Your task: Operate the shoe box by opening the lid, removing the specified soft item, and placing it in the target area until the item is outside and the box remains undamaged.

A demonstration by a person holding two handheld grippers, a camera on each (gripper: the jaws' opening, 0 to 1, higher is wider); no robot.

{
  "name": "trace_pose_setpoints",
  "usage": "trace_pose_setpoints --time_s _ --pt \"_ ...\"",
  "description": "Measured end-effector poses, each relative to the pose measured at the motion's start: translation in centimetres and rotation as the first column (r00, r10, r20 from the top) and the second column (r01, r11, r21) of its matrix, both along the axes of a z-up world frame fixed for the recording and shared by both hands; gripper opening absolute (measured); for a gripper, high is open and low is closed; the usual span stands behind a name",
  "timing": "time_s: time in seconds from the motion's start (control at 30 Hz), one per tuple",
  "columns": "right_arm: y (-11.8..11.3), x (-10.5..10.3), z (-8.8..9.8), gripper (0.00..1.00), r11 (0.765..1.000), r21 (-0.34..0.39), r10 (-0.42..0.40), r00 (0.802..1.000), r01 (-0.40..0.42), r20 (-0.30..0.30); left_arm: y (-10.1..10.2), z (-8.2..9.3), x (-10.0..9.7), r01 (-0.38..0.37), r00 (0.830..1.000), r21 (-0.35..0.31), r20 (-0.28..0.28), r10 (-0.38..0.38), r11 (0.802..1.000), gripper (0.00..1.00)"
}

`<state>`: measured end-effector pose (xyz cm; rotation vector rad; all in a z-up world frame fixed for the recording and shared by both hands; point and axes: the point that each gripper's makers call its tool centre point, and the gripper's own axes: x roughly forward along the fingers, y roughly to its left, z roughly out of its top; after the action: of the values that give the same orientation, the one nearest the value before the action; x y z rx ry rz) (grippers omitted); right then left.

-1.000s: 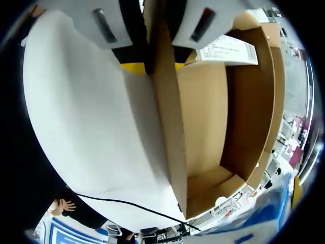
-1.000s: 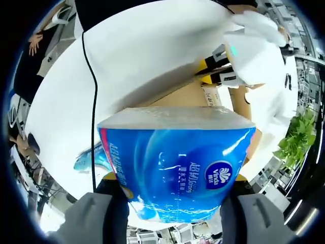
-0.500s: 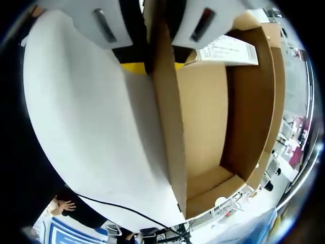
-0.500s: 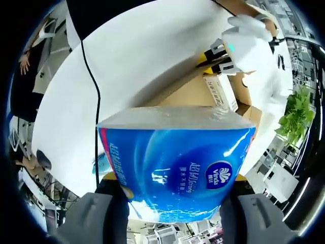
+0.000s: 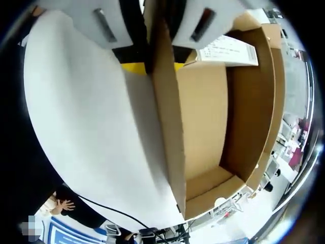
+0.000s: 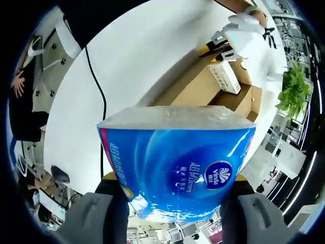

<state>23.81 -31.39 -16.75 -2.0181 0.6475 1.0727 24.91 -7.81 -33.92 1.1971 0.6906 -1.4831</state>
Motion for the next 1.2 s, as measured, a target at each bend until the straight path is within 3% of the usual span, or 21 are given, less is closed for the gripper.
trace_pose_setpoints --time_s 0.17,0.43,0.6,0.8,1.13,1.2 --pt "-2.3 -1.3 -0.2 0.72 0.998 -0.005 -0.068 0.998 0.068 -0.005 0.0 -0.1 0.0 0.004 1.000 0.001 -0.002 -0.004 1.000 0.05" --pt "-4.7 -3.0 -0.5 0.72 0.987 0.022 -0.159 0.987 0.159 0.001 0.1 -0.7 2.4 0.010 1.000 0.001 -0.010 -0.010 1.000 0.05" --pt "-6.0 -4.0 -1.6 0.72 0.980 0.022 -0.198 0.980 0.198 -0.012 0.1 -0.5 1.5 0.016 1.000 0.002 -0.008 -0.016 1.000 0.05" --pt "-7.6 -4.9 -2.5 0.72 0.955 0.061 -0.291 0.957 0.291 -0.016 0.1 -0.4 0.7 0.017 1.000 0.003 -0.008 -0.017 1.000 0.05" --pt "-9.6 -7.0 -6.4 0.72 0.918 0.096 -0.380 0.923 0.385 -0.064 0.1 -0.2 -0.8 0.020 1.000 0.014 0.006 -0.020 1.000 0.05" --pt "-10.1 -7.2 -7.4 0.72 0.900 0.112 -0.413 0.907 0.420 -0.082 0.1 -0.2 -1.0 0.020 1.000 0.015 0.008 -0.021 1.000 0.05"
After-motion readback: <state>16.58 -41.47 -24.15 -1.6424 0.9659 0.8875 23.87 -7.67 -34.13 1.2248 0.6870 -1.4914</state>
